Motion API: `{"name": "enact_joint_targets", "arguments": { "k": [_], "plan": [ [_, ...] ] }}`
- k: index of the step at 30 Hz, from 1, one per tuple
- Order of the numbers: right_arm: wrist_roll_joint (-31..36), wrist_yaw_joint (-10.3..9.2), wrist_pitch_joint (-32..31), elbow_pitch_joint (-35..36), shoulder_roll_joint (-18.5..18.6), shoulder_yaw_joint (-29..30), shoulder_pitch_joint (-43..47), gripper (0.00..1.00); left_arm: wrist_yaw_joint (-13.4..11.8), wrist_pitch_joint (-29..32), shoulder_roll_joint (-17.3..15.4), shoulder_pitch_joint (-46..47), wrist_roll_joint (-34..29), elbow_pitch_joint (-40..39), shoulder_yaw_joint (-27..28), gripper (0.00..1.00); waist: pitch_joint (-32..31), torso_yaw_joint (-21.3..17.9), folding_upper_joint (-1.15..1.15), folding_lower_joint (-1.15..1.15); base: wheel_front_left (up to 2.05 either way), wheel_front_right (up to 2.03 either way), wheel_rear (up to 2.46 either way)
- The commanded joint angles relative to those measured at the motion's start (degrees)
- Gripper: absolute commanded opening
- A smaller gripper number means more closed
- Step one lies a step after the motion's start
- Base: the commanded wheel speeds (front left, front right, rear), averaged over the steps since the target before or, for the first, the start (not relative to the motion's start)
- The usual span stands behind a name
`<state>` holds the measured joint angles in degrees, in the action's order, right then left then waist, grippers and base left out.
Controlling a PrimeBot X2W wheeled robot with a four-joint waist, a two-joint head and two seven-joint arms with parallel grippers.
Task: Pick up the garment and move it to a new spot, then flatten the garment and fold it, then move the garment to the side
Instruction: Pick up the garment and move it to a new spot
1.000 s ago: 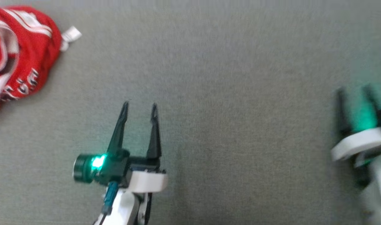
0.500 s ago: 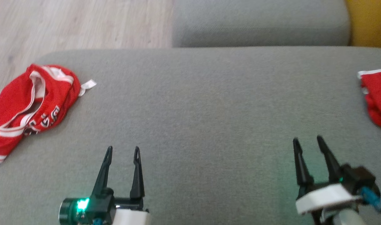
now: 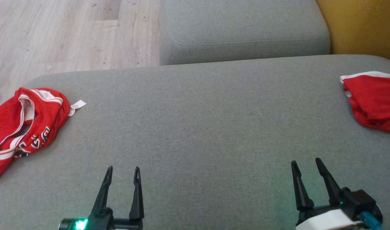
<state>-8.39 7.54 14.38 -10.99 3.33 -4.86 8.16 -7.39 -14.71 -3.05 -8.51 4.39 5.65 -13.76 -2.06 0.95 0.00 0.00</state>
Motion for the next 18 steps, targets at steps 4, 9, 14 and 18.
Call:
{"name": "enact_joint_targets", "arguments": {
  "k": [4, 9, 14, 18],
  "plan": [
    [0.5, -0.05, 0.6, 2.2, 0.0, -1.5, -1.5, 1.0, 0.5, -0.3, 0.1, 1.8, -0.8, -1.5, 2.1, 1.0, 0.1, 0.2, 0.0, 0.0, 0.0, 0.0, 0.0],
    [0.8, -0.05, 0.6, 1.9, -0.1, -1.1, -0.9, 1.0, 0.7, -0.3, 0.1, 2.0, -0.9, -1.1, 2.1, 1.0, 0.5, 2.0, 0.0, 0.0, 0.0, 0.0, 0.0],
    [0.6, -0.05, 0.6, 1.6, 0.0, -1.3, -0.3, 1.0, 0.9, -0.3, 0.2, 2.5, -0.3, -0.3, 1.3, 1.0, 0.6, 6.9, 0.0, 0.0, 0.0, 0.0, 0.0],
    [0.7, -0.05, 0.6, 1.5, 0.1, -1.0, 0.1, 1.0, 0.5, -0.3, 0.2, 2.7, -0.3, 0.2, 1.0, 1.0, 0.6, 13.4, 0.0, 0.0, 0.0, 0.0, 0.0]
  ]
}}
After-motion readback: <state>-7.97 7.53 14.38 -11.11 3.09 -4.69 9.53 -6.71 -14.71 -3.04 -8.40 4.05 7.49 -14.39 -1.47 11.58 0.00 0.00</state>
